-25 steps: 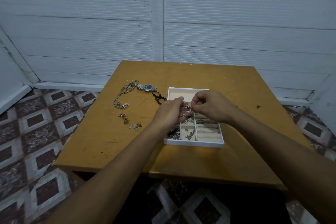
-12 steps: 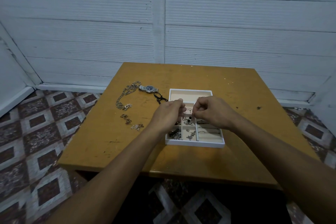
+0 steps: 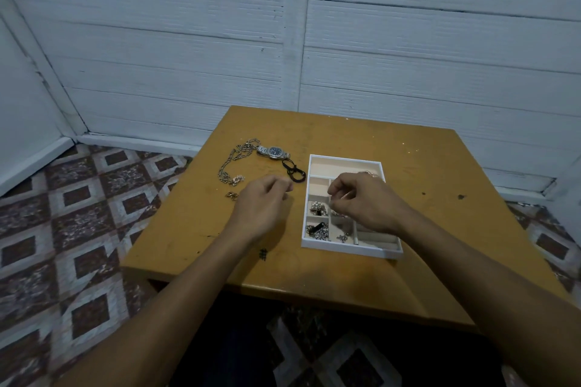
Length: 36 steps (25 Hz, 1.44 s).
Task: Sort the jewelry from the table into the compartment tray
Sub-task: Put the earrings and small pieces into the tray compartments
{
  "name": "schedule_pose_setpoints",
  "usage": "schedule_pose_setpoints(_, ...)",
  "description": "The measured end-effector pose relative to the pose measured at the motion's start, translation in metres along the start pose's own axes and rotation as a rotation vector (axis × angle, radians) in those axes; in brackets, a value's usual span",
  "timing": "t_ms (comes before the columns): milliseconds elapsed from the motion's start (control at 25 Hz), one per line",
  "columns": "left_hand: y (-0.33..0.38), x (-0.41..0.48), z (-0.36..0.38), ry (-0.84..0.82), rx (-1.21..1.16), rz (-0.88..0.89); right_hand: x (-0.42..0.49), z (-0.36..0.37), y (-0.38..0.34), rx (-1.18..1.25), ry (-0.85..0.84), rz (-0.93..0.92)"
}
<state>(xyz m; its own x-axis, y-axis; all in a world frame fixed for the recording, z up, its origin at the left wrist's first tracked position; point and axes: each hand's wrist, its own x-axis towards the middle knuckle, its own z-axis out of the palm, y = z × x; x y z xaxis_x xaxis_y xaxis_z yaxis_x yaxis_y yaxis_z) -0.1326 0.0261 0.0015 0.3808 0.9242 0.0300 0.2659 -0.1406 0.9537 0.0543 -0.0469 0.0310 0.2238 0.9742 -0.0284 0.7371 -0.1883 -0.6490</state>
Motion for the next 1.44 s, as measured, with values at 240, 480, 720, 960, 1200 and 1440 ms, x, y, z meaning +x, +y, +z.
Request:
schedule_pose_setpoints(240,-0.025,-0.008,-0.047,0.113,0.287,0.179,0.006,0.033,-0.032,-0.185,-0.023,-0.089)
schedule_pose_setpoints(480,-0.051,-0.011,-0.079,0.127,0.552,0.192,0.021,0.067,-0.056,-0.357,-0.094,-0.231)
schedule_pose_setpoints(720,-0.071,-0.013,-0.083,0.066,0.702,0.205,0.04,0.095,-0.071,-0.506,-0.073,-0.282)
schedule_pose_setpoints(960,-0.081,-0.019,-0.078,0.052,0.797,0.243,0.045,0.105,-0.075,-0.513,-0.134,-0.234)
schedule_pose_setpoints(1200,-0.078,-0.018,-0.076,0.099,0.737,0.257,0.04,0.099,-0.074,-0.44,-0.131,-0.231)
schedule_pose_setpoints(1440,-0.065,-0.012,-0.066,0.124,0.628,0.267,0.039,0.086,-0.077,-0.367,-0.138,-0.207)
